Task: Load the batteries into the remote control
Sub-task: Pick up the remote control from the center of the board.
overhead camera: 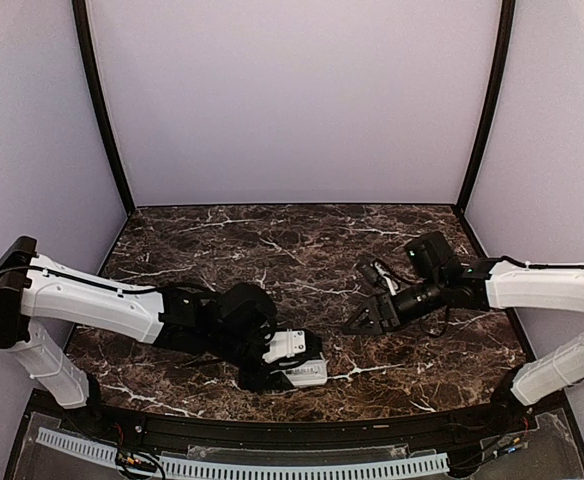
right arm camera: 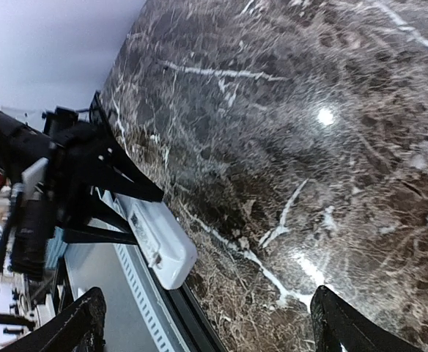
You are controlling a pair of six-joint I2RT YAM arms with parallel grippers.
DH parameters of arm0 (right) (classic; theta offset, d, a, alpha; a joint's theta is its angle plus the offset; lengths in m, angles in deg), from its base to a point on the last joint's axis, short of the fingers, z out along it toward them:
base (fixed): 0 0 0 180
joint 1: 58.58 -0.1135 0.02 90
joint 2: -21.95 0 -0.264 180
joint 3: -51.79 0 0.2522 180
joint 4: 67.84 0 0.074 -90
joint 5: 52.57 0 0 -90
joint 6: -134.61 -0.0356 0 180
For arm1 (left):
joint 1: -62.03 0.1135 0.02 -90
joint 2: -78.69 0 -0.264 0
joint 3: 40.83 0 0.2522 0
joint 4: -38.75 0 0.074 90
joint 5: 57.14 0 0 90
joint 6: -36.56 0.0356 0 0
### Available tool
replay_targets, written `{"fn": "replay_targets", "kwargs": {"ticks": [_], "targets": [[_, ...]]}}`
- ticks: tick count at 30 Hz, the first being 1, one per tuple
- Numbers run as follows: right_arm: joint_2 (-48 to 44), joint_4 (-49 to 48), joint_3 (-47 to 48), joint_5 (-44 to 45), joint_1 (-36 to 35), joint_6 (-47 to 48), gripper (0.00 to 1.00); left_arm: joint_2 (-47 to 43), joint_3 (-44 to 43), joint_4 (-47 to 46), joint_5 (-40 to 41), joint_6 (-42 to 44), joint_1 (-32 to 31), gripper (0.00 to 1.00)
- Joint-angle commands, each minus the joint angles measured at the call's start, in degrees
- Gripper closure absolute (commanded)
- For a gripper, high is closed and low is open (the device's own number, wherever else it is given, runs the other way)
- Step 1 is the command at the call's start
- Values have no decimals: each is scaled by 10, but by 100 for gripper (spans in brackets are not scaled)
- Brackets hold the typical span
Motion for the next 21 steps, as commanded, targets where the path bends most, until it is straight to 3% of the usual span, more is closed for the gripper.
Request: {"fn": "replay_targets", "kwargs": {"ticks": [1, 13, 21], "targets": [[90, 69, 83, -41, -47, 74, 7, -54, -23, 59, -26, 44, -15, 98], [264, 263, 285, -208, -94, 282, 9, -82, -51, 109, 31, 87, -55, 99], [327, 317, 338, -211, -128, 313, 12, -106, -44, 90, 62, 99, -65, 100]]}}
